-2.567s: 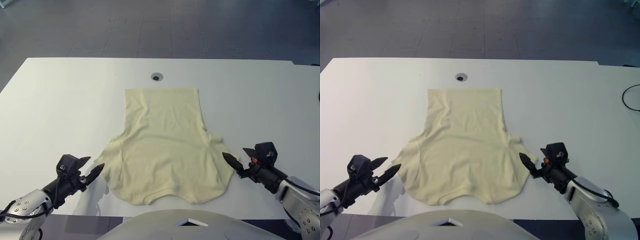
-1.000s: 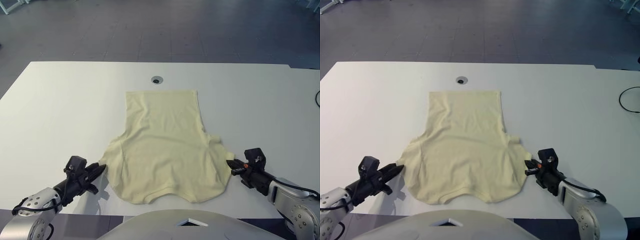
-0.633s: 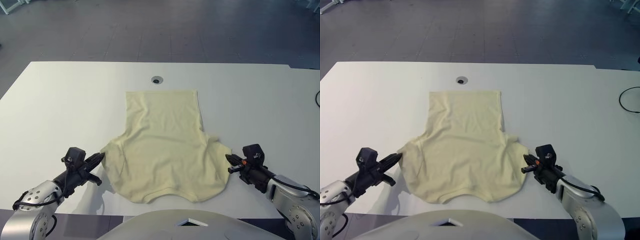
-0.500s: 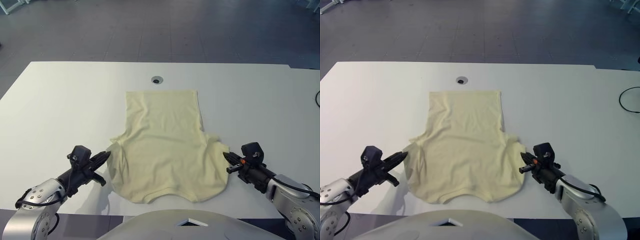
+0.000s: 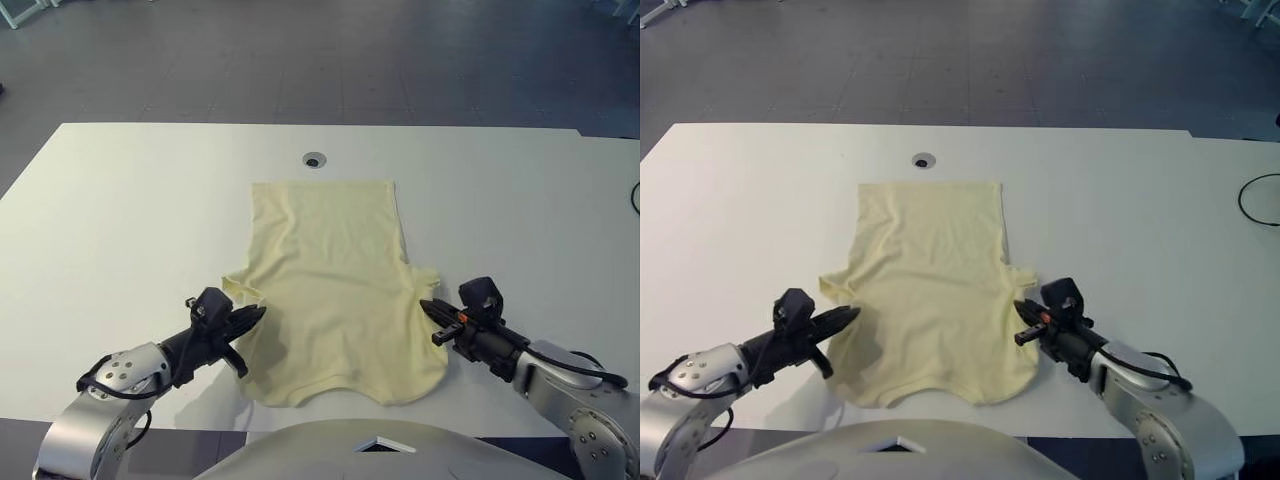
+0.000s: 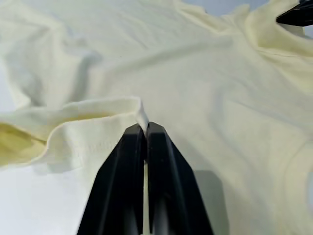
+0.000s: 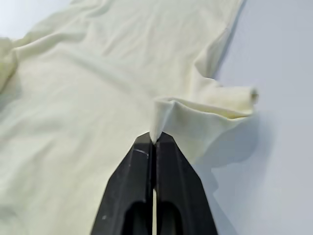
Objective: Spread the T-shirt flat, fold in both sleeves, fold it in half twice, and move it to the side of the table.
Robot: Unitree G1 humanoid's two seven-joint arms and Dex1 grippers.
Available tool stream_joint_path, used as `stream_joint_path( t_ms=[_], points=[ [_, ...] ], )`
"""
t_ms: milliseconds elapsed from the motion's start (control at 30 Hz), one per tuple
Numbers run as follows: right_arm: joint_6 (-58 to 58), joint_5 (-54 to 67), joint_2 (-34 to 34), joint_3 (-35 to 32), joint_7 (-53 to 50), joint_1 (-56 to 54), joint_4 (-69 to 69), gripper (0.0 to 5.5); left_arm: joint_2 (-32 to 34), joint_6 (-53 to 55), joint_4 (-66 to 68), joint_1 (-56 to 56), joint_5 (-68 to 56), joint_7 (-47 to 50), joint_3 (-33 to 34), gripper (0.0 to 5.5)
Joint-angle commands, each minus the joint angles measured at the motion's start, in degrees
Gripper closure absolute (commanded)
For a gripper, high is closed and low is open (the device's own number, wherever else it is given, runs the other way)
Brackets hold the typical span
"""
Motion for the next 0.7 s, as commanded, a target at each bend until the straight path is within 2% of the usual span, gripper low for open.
stream_joint_path(
  t_ms=[33,467,533,700],
  points=[
    [1.1,0.0,0.6,4.2,-1.4,-2.3,-0.1,5.5,0.5,0.8,0.2,-2.4,1.3,0.7,-2.7,5.49],
    [0.2,-1.8,0.6,12.7,-3.0,-3.4,1.2,5.5,-0.3,1.2,1.0,-6.9,4.6,1.7,-12.8,5.49],
    [-0.4,-1.9,0.4,13.1,-2.9,-3.5,1.0,5.5,-0.1,-0.3,1.1,-7.4,5.6,1.6,-13.6,5.16],
    [-1.3,0.4,0.4,12.1,-1.8,-4.2,-2.6,4.74,1.0,-6.5,0.4,-6.1,6.0,-0.8,-10.7,4.38]
  ],
)
